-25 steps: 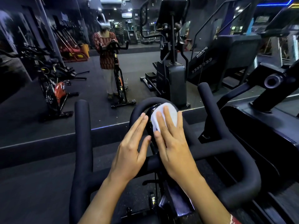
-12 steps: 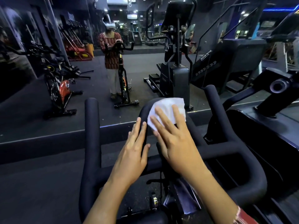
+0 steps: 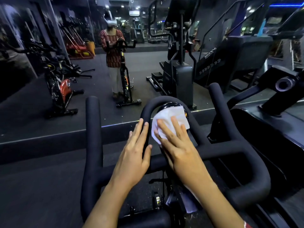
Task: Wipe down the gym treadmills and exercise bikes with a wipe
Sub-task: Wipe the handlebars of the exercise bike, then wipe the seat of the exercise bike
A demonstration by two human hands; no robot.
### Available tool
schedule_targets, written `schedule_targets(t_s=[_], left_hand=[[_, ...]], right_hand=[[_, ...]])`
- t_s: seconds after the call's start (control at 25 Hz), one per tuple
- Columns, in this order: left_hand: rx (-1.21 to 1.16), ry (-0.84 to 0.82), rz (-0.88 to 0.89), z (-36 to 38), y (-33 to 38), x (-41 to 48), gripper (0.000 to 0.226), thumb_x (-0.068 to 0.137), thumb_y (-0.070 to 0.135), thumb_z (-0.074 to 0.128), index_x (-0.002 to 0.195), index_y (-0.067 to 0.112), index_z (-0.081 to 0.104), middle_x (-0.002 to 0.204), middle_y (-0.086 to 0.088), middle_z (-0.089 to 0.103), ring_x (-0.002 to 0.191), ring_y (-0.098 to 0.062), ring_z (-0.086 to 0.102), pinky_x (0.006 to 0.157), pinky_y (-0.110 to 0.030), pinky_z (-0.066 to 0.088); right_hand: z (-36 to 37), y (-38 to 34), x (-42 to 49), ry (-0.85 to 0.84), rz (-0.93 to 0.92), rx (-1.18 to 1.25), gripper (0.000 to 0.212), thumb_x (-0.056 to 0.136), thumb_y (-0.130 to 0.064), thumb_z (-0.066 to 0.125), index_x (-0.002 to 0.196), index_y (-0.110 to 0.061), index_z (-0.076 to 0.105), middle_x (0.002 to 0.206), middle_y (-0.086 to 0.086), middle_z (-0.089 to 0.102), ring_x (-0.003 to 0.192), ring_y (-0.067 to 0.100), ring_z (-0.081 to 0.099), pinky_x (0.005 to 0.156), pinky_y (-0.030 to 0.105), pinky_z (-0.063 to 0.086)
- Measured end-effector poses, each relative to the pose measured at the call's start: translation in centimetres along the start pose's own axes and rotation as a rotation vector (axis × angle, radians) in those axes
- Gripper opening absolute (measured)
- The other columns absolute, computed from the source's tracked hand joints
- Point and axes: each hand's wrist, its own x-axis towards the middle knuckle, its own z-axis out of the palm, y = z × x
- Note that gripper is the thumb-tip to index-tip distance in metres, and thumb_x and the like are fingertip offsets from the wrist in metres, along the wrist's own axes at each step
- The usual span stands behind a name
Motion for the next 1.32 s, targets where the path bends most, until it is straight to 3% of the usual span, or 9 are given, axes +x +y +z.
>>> schedule_targets(t_s=[0.12,0.28,0.4,0.52,0.64,0.84,1.04,1.2,1.32], left_hand=[[-0.026,0.053,0.02,0.4,-0.4,0.0,0.061,0.091,0.021,0.047,0.147,0.017,0.024,0.155,0.01,0.013,0.135,0.016,-0.003,0.113,-0.01,0.002],[-0.057,0.09,0.06,0.6,-0.2,0.2,0.055,0.092,0.028,0.042,0.144,0.012,0.037,0.155,-0.002,0.025,0.141,-0.009,0.021,0.117,-0.024,0.009],[-0.135,0.126,0.092,0.6,0.4,0.2,0.05,0.091,0.024,0.043,0.139,0.009,0.045,0.152,-0.007,0.031,0.14,-0.016,0.028,0.117,-0.034,0.016],[-0.241,0.176,0.138,0.5,1.1,0.1,0.045,0.09,0.02,0.045,0.132,0.006,0.053,0.148,-0.01,0.037,0.138,-0.015,0.032,0.113,-0.044,0.026],[-0.417,0.162,0.159,-0.2,1.9,0.0,0.04,0.09,0.016,0.049,0.129,0.007,0.056,0.145,-0.009,0.041,0.134,-0.014,0.037,0.109,-0.044,0.032],[-0.561,-0.009,0.328,-1.7,3.1,-1.1,0.037,0.088,0.012,0.053,0.124,0.003,0.06,0.141,-0.004,0.044,0.13,-0.017,0.042,0.11,-0.024,0.031],[-0.686,-0.326,0.41,-3.0,5.9,-6.1,0.042,0.089,0.022,0.05,0.124,0.0,0.059,0.133,-0.017,0.054,0.129,-0.027,0.046,0.104,-0.014,0.025],[-0.795,-0.498,0.505,-3.5,8.9,-11.3,0.043,0.09,0.024,0.052,0.125,-0.001,0.058,0.13,-0.015,0.057,0.125,-0.024,0.05,0.104,-0.019,0.029],[-0.851,-0.647,0.555,-3.3,10.8,-15.9,0.035,0.094,0.014,0.057,0.126,0.0,0.057,0.13,-0.013,0.057,0.124,-0.02,0.05,0.101,-0.006,0.026]], right_hand=[[-0.1,-0.1,-2.3,0.097,0.116,0.088,0.038,0.095,-0.004,0.05,0.134,0.0,0.053,0.149,0.013,0.037,0.141,0.039,0.029,0.114,0.041,0.029],[0.2,-0.6,2.2,0.161,0.295,0.177,0.045,0.1,-0.021,0.04,0.141,-0.002,0.042,0.154,0.014,0.025,0.144,0.041,0.015,0.118,0.04,0.017],[0.1,-0.6,3.3,0.286,0.436,0.2,0.042,0.096,-0.006,0.046,0.137,0.001,0.047,0.151,0.02,0.031,0.138,0.038,0.034,0.113,0.028,0.03],[-1.4,-2.4,1.7,0.314,0.526,0.128,0.041,0.079,0.017,0.052,0.116,0.005,0.064,0.129,0.025,0.057,0.113,0.023,0.059,0.094,0.001,0.032],[-4.1,-5.3,0.7,0.288,0.559,0.116,0.034,0.068,0.026,0.05,0.093,0.01,0.066,0.086,0.024,0.069,0.075,0.027,0.064,0.075,-0.002,0.035],[-8.1,-9.5,-1.1,0.345,0.749,-0.073,0.059,0.082,0.011,0.057,0.137,-0.007,0.05,0.091,0.014,0.071,0.072,0.014,0.06,0.072,0.009,0.041],[-12.2,-17.3,-5.7,0.492,0.917,-0.287,0.021,0.082,0.009,0.064,0.103,0.01,0.068,0.094,0.024,0.07,0.086,0.02,0.066,0.071,-0.003,0.033],[-14.7,-23.1,-10.5,0.542,1.077,-0.372,0.023,0.086,0.006,0.062,0.108,0.003,0.068,0.104,0.019,0.07,0.098,0.022,0.065,0.084,0.017,0.044],[-16.7,-27.3,-15.2,0.573,1.229,-0.454,0.028,0.088,0.005,0.06,0.115,0.0,0.066,0.111,0.014,0.068,0.106,0.022,0.064,0.087,0.014,0.041]])
